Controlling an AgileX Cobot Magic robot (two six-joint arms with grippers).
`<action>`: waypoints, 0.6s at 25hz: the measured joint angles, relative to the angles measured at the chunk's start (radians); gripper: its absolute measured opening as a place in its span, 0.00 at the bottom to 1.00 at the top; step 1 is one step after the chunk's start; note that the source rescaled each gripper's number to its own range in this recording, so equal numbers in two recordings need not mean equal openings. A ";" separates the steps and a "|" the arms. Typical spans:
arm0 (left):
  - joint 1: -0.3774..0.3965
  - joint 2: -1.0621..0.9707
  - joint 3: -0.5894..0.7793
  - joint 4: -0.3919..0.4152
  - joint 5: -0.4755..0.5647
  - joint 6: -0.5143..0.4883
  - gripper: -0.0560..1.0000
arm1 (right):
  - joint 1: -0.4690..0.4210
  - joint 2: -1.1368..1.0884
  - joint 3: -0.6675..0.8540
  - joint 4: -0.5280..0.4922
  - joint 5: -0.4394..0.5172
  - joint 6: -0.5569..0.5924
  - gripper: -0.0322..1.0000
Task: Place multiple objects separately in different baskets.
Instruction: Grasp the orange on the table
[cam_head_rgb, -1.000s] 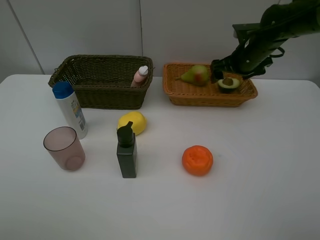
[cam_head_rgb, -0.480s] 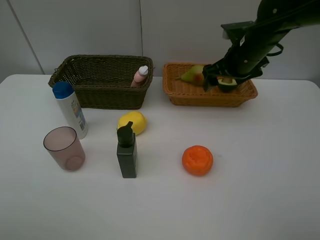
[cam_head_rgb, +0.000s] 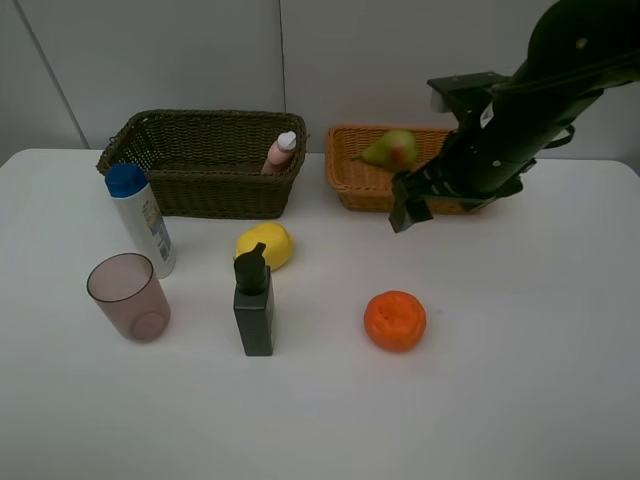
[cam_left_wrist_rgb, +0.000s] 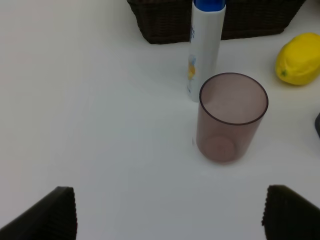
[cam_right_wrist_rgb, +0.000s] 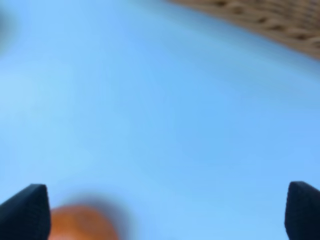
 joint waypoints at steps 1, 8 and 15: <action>0.000 0.000 0.000 0.000 0.000 0.000 1.00 | 0.015 -0.003 0.012 0.007 -0.001 0.000 0.99; 0.000 0.000 0.000 0.000 0.000 0.000 1.00 | 0.139 -0.004 0.104 0.036 -0.054 0.000 0.99; 0.000 0.000 0.000 0.000 0.000 0.000 1.00 | 0.185 -0.005 0.180 0.081 -0.130 0.000 0.99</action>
